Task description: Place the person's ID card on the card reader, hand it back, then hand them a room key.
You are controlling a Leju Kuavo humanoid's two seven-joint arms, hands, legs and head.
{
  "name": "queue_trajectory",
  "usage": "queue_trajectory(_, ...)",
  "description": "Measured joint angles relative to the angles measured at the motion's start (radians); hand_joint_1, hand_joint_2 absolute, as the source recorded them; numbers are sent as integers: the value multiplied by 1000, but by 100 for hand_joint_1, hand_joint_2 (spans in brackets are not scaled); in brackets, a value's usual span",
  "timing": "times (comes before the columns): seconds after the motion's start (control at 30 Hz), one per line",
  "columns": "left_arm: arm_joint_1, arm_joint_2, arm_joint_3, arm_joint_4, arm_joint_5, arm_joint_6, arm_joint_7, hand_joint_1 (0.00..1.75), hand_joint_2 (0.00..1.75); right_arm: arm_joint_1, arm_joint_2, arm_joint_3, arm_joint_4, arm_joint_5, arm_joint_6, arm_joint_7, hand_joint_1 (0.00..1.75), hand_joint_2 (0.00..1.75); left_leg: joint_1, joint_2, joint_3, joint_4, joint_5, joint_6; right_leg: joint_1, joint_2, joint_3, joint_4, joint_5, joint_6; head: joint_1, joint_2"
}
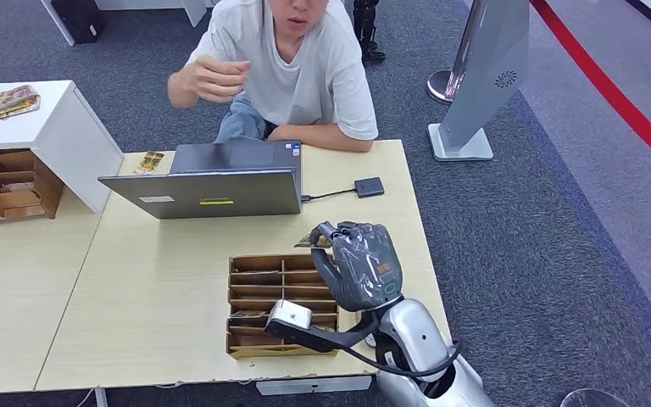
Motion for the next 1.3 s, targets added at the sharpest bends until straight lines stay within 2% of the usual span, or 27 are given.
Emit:
queue_trajectory(0.2,9,1,1,0,6,12,-12,0,0,-1,-24,-9,-105,4,-19,-4,175,175,0,0,0,0,0,0,0,0,0,0,0,0,0,0)
queue_trajectory(0.37,10,2,1,0,-1,13,-16,0,0,-9,-31,-11,-133,-6,-23,-16,175,175,0,0,0,0,0,0,0,0,0,0,0,0,0,0)
queue_trajectory(0.63,4,0,0,0,-37,-7,-2,0,0,-92,-31,-23,-105,-13,0,-13,175,175,0,0,0,0,1,0,0,0,0,0,1,1,0,0)
queue_trajectory(0.93,-11,-1,-24,-2,-70,-31,17,0,0,-182,-3,-28,-29,-2,88,14,171,175,0,0,0,0,1,0,0,0,0,0,1,1,0,0)
queue_trajectory(0.97,-11,-1,-27,-3,-74,-34,18,0,0,-191,1,-28,-18,-2,96,17,159,175,0,0,0,0,1,0,0,0,0,0,1,1,0,0)
queue_trajectory(1.03,-12,-1,-31,-6,-79,-39,22,0,0,-207,10,-27,5,-2,111,21,108,175,0,0,0,0,1,0,0,0,0,0,1,1,0,0)
queue_trajectory(1.07,-13,-1,-35,-6,-81,-41,24,0,0,-215,14,-26,17,-3,119,21,66,175,0,0,0,0,1,0,0,0,0,0,1,1,0,0)
queue_trajectory(1.1,-14,-1,-38,-7,-83,-42,26,0,0,-221,19,-25,27,-4,125,21,35,175,0,0,0,0,1,0,0,0,0,0,1,1,0,0)
queue_trajectory(1.17,-15,-1,-44,-8,-86,-43,28,0,0,-231,26,-22,44,-10,134,21,0,175,0,0,0,0,1,0,0,0,0,0,1,1,0,0)
queue_trajectory(1.23,-16,-1,-47,-8,-87,-43,31,0,0,-235,32,-17,55,-15,143,21,0,175,0,0,0,0,1,0,0,0,0,0,1,1,0,0)
queue_trajectory(1.3,-17,-1,-48,-9,-87,-44,34,0,0,-237,36,-11,62,-17,148,21,0,87,0,0,0,0,1,0,0,0,0,0,1,1,0,0)
